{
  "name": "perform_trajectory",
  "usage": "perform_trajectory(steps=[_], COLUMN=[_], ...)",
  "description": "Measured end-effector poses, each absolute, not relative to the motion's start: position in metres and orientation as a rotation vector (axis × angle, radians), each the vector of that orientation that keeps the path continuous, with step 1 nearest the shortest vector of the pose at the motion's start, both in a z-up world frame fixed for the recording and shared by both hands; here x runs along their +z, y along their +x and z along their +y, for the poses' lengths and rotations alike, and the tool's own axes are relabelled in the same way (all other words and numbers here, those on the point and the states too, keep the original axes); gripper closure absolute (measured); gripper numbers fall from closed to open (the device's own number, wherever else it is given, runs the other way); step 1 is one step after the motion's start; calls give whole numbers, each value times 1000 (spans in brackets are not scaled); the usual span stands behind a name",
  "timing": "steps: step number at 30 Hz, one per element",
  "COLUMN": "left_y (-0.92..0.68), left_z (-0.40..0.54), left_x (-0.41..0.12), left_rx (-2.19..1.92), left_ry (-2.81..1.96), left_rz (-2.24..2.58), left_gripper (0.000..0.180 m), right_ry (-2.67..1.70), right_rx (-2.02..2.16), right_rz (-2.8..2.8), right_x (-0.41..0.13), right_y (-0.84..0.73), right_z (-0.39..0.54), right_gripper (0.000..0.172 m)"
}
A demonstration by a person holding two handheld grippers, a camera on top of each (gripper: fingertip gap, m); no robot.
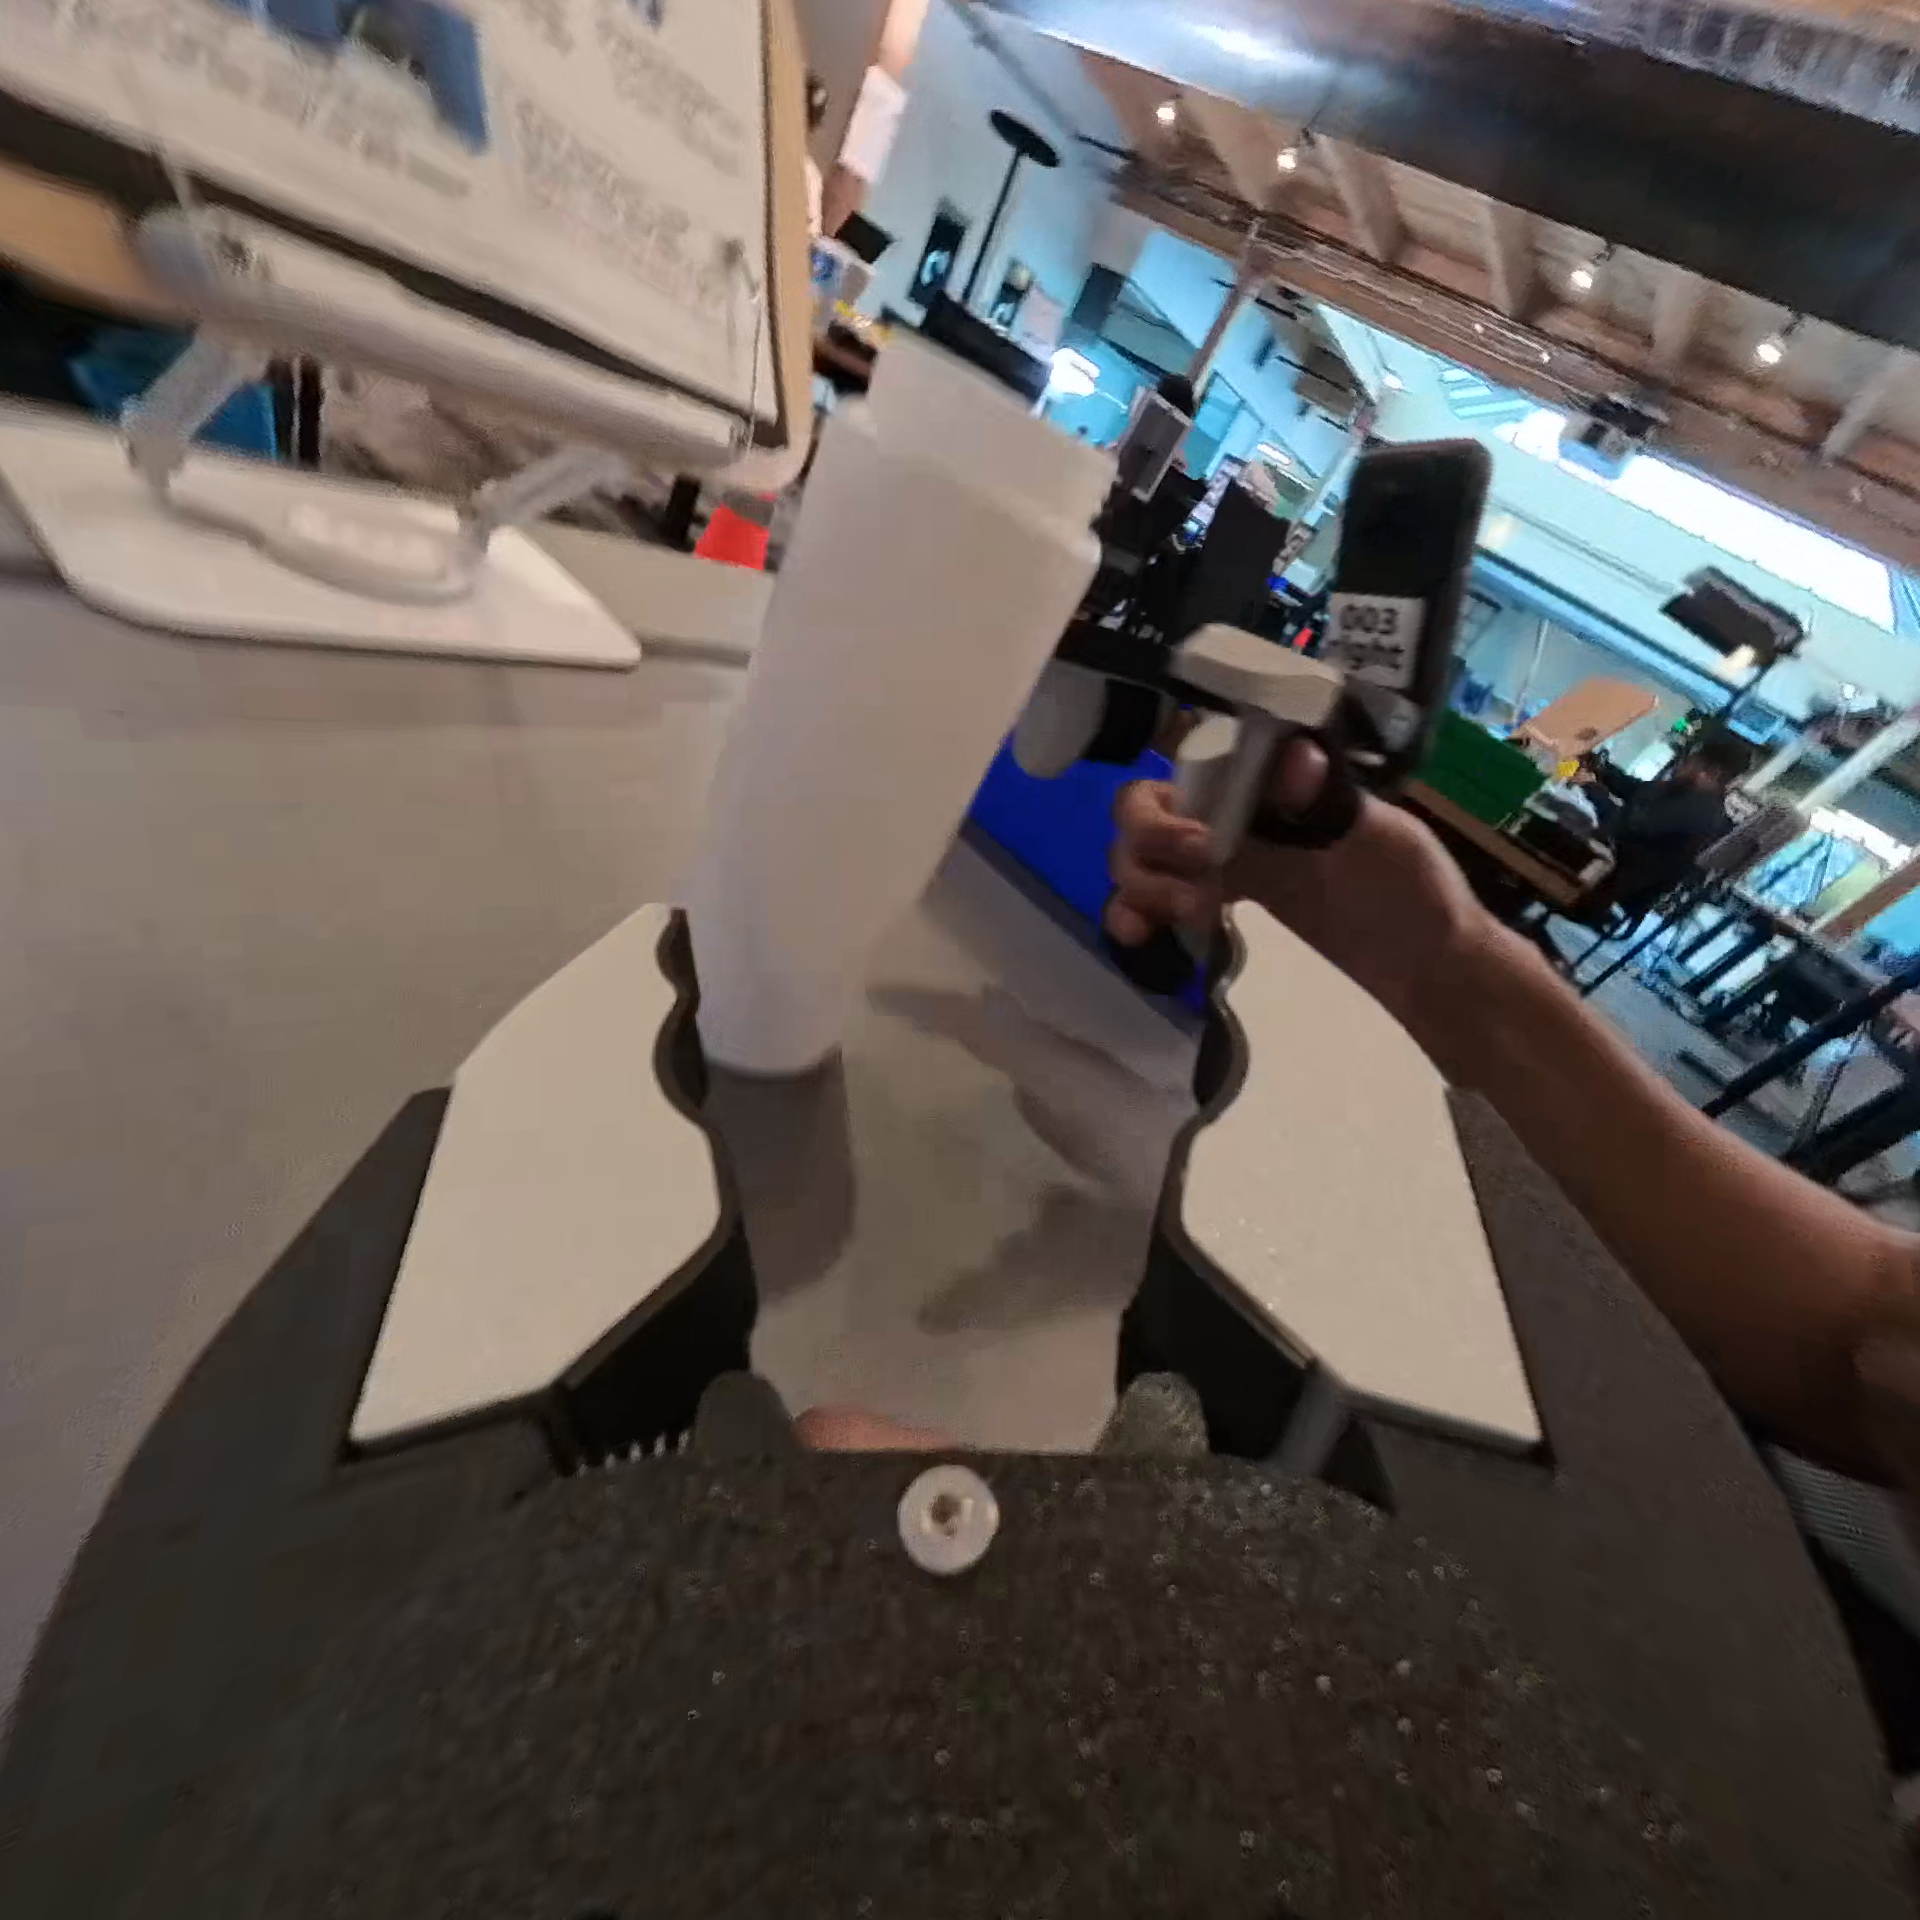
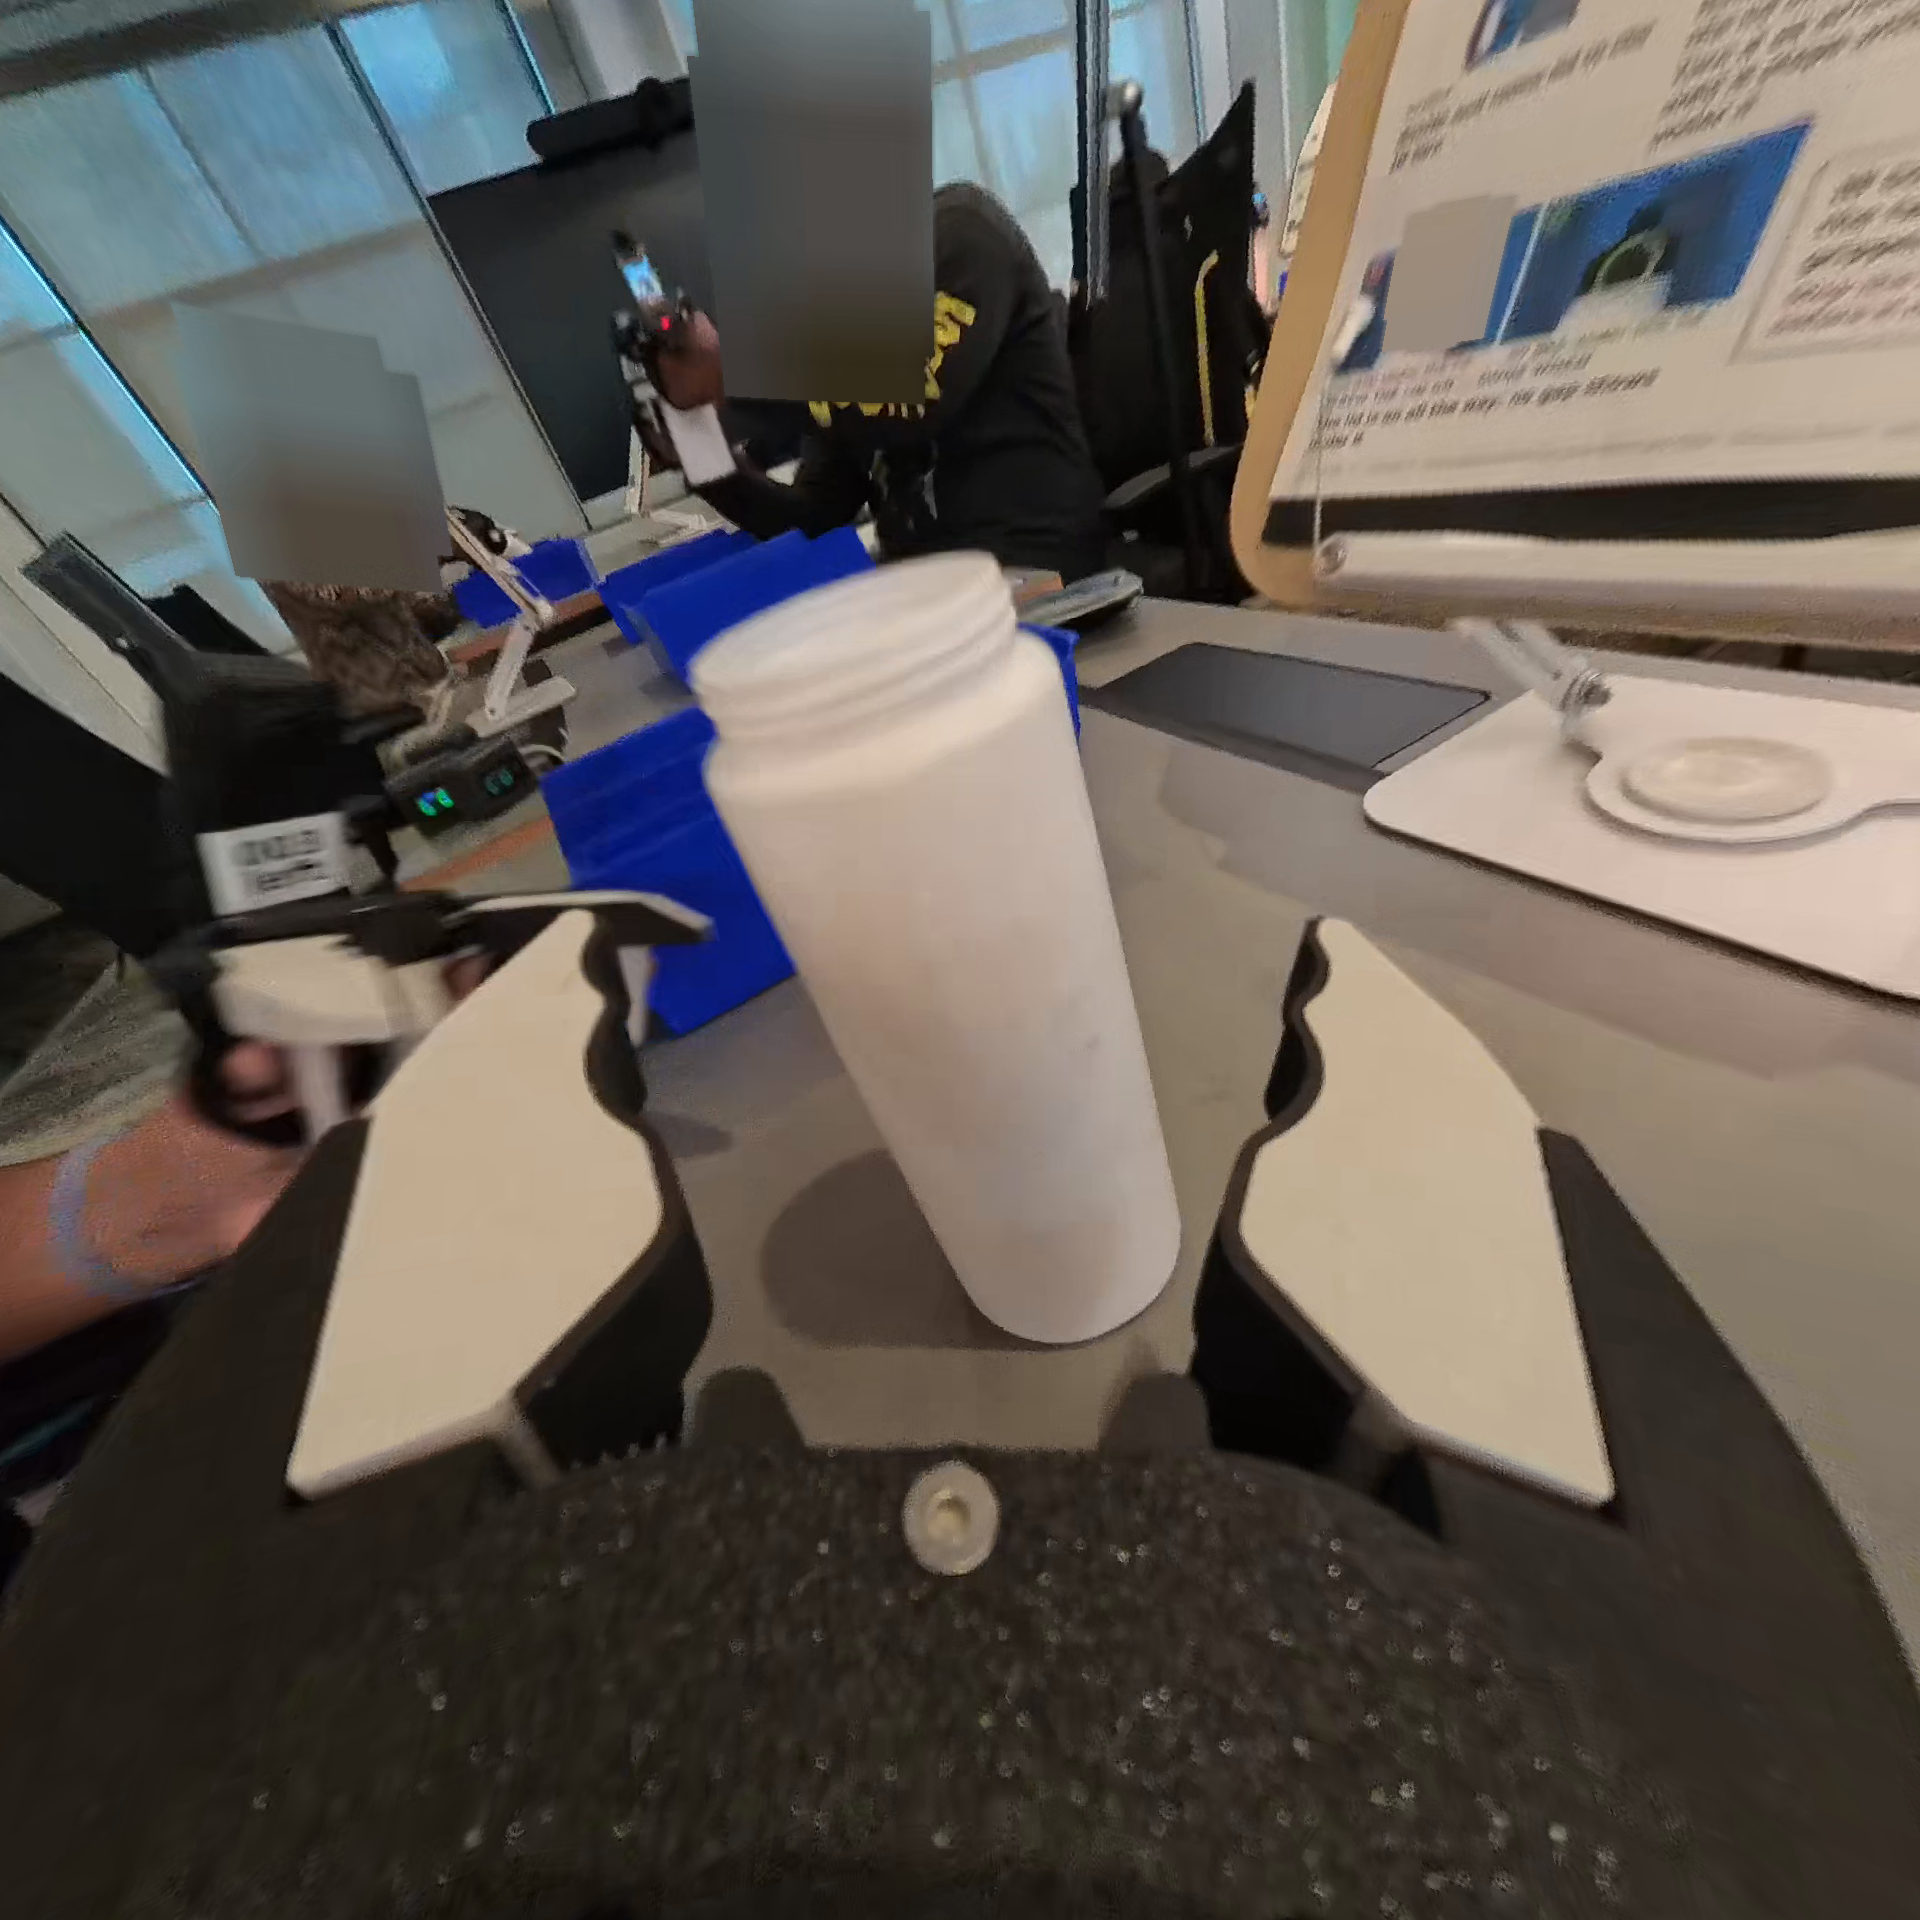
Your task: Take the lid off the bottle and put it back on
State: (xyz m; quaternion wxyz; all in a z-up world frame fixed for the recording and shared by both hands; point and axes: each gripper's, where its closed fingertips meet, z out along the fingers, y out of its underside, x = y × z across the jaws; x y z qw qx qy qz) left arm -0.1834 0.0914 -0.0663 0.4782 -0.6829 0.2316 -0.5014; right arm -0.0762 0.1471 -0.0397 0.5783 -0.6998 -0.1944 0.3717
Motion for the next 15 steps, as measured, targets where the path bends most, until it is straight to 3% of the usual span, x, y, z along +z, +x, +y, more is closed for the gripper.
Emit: perform_trajectory(steps=[5, 8, 12, 15], left_y=[-196, -198, -203, -207], left_z=[42, 35, 31, 29], left_x=[-79, -84, -90, -90], left_rx=[-1306, -1179, -1110, -1106], left_ry=[-1692, -1663, -1671, -1663], left_rz=[558, 680, 740, 750], left_gripper=[97, 102, 103, 107], right_ry=[-1623, -1649, -1682, -1646], right_rx=[805, 847, 697, 638], right_rz=[-552, -675, -760, -754], right_x=[-62, -69, -69, -40], right_y=[-104, -124, -122, -109], right_z=[173, 170, 166, 157], right_gripper=[51, 82, 85, 85])
